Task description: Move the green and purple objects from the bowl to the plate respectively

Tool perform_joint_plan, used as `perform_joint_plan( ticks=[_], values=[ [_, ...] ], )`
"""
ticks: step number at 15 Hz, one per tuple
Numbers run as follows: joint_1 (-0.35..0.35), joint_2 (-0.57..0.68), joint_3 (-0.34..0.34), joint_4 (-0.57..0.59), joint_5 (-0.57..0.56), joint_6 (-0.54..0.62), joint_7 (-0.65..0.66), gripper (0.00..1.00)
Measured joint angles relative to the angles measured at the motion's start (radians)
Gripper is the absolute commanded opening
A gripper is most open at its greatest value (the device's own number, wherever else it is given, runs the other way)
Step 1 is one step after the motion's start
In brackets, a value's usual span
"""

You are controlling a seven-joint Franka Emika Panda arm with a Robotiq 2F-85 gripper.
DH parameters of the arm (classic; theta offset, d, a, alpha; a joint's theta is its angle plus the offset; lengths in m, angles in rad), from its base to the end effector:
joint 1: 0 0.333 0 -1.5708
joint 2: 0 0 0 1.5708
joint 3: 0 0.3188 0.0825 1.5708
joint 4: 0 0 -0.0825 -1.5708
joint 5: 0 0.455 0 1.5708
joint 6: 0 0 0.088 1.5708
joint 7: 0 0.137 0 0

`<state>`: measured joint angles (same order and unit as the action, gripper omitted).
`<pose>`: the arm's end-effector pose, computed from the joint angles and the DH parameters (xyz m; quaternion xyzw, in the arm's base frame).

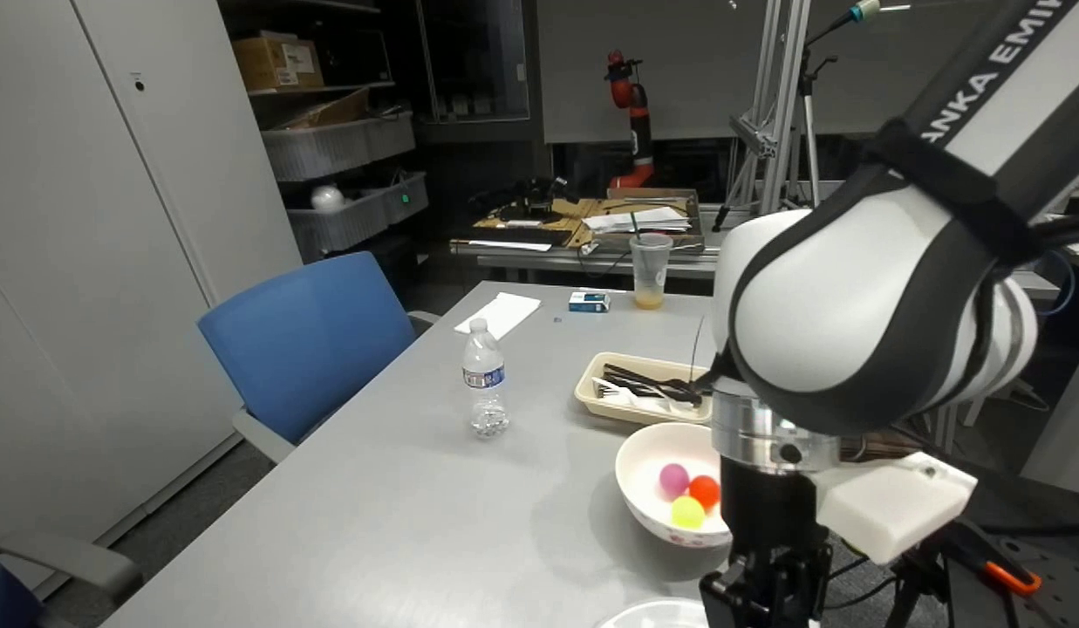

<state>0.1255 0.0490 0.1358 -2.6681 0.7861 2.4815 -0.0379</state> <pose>0.4010 0.1193 0.1150 -0.9553 0.1874 0.1311 0.1873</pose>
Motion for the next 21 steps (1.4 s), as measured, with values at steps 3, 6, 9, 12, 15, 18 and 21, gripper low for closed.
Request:
perform_joint_plan(
  ticks=[3,6,9,12,15,18,21],
  values=[
    [0.020,0.050,0.030,-0.012,0.073,0.114,-0.008,0.18],
    [0.034,0.097,0.063,-0.010,0.170,0.257,-0.038,0.18],
    [0.039,0.130,0.096,-0.002,0.273,0.369,-0.087,0.18],
    [0.039,0.150,0.126,0.010,0.360,0.452,-0.138,0.76],
    [0.039,0.154,0.150,0.024,0.438,0.522,-0.198,0.98],
    [0.039,0.153,0.165,0.041,0.503,0.568,-0.261,1.00],
    [0.039,0.153,0.167,0.049,0.520,0.590,-0.306,1.00]
  ],
)
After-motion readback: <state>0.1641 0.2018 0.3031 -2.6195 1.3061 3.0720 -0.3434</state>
